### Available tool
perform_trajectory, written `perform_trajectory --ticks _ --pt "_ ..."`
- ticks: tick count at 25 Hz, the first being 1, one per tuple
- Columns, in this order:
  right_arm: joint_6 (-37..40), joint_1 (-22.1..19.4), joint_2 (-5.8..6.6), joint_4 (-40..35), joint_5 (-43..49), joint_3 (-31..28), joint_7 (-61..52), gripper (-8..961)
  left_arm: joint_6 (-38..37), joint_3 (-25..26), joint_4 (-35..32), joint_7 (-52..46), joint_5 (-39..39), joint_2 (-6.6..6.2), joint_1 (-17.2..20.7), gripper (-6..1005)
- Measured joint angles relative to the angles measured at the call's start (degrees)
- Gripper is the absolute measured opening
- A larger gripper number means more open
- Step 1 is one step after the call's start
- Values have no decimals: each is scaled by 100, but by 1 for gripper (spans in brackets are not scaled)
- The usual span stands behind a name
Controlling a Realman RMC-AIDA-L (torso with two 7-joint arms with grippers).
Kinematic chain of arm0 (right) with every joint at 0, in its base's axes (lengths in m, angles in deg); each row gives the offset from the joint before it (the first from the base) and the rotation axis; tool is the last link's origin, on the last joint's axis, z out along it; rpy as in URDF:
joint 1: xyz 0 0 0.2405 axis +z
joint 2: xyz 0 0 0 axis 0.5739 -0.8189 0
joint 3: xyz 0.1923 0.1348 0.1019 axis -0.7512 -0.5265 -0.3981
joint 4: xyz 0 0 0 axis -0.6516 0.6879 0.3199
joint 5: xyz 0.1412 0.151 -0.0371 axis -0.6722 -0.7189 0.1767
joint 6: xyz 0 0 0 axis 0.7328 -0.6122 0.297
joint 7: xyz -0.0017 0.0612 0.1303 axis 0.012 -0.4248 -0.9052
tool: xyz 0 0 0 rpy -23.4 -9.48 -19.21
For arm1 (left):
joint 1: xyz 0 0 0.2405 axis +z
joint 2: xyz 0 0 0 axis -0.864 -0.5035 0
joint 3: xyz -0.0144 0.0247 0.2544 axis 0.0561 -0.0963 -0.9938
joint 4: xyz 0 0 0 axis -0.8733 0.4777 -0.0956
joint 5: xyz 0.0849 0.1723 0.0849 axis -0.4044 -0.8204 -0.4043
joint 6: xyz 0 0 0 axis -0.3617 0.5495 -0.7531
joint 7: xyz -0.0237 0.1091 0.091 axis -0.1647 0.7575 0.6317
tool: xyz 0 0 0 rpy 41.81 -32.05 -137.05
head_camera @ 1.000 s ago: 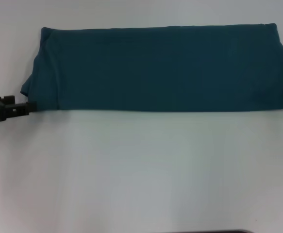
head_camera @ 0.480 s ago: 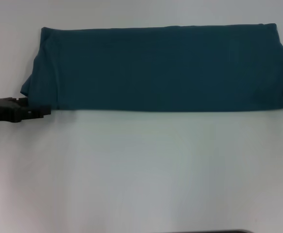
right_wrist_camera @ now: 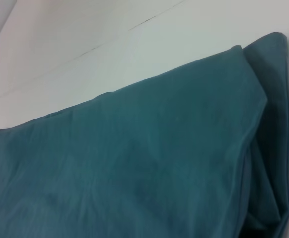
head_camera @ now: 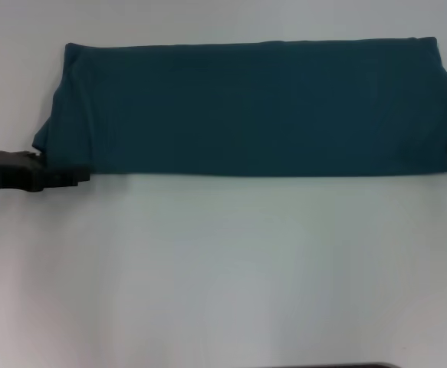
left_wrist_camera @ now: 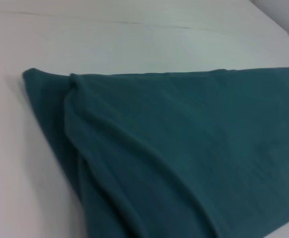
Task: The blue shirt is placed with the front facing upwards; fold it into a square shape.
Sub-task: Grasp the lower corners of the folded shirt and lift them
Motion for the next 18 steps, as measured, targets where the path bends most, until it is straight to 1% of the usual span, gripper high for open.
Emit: perform_trajectory --ticks 9,14,18 --pt "0 -5 9 0 -3 0 0 12 -71 -36 59 0 0 5 -33 857" --pt "-1 0 9 0 -10 0 0 12 223 -103 23 -20 2 2 -42 841" --pt "0 2 3 0 -15 0 1 12 339 -106 -8 -37 1 -4 -53 698"
